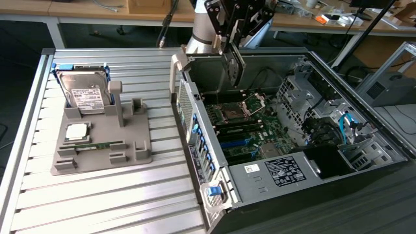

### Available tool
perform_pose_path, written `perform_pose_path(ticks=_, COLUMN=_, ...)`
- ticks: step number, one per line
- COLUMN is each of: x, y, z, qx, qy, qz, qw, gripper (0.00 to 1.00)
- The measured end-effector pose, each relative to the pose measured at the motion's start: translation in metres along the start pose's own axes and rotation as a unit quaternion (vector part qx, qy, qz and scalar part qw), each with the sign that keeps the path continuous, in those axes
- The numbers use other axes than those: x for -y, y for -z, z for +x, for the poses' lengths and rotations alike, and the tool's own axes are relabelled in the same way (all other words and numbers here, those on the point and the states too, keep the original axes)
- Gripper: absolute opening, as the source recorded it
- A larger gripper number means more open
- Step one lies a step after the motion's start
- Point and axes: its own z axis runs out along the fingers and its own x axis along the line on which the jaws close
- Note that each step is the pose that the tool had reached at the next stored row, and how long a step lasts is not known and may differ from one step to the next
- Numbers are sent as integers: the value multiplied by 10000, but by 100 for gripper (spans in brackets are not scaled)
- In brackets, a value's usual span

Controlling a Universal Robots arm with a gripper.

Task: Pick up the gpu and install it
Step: 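Pick up the gpu and move the gpu toward the slot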

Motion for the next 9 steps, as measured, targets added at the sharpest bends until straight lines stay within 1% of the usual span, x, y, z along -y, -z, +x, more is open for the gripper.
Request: perform_pose_path(ticks=9, x=-6, y=-7, z=-86, qx=0, qy=0, qz=0, qw=10000, gripper=27)
